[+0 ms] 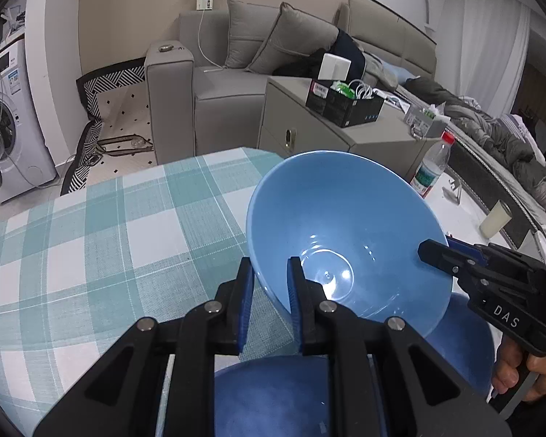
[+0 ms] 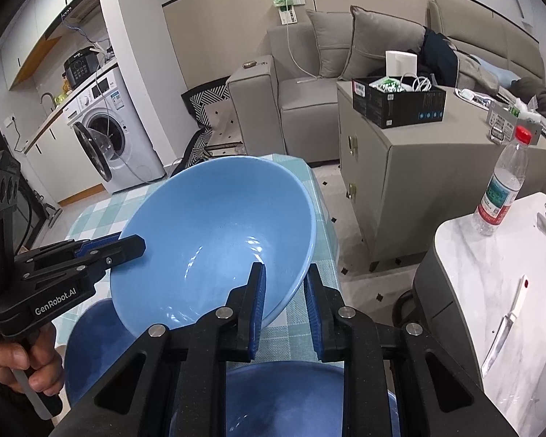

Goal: Organize plates and bowls

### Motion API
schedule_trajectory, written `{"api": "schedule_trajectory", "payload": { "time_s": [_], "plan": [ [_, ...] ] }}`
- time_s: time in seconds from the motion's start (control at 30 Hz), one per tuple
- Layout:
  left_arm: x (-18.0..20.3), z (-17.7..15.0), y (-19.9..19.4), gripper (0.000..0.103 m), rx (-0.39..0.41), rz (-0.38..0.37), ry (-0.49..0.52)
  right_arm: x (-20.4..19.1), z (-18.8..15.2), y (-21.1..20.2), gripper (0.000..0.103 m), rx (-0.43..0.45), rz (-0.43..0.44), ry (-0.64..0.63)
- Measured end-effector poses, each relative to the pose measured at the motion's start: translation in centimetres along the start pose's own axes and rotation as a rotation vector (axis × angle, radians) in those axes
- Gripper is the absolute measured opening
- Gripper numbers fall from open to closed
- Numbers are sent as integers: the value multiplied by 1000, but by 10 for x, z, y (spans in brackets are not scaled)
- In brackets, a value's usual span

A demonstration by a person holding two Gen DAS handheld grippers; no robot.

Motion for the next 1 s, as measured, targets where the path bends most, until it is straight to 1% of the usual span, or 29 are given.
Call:
{"api": "schedule_trajectory", "payload": {
  "time_s": [0.1,0.23,0.43,0.53,0.63,1.0],
  "plan": [
    [1,4,-9,16,11,3,9,-6,5,-11,22,18,0,0],
    [-1,5,-18,16,15,1,-4,-13,12,-25,22,43,8,2],
    [-1,4,-33,16,27,-2,-2,-24,14,-43,22,69,13,-6],
    [-4,3,-41,16,30,-11,-10,-28,12,-50,22,76,26,1],
    [-6,1,-48,16,34,-3,-2,-33,6,-53,22,71,36,7],
    [-16,-12,-69,16,38,17,-12,-59,-5,-75,22,116,49,-6]
  ]
}}
Point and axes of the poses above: each gripper's, at about its wrist camera, not at the fingertips, and y roughly the way its jaws point, x to its right, z to its top, the point moved 8 cm from there along y, roughly the way its jaws point, and after that the axes turned 8 degrees about x, right-handed, at the moved point
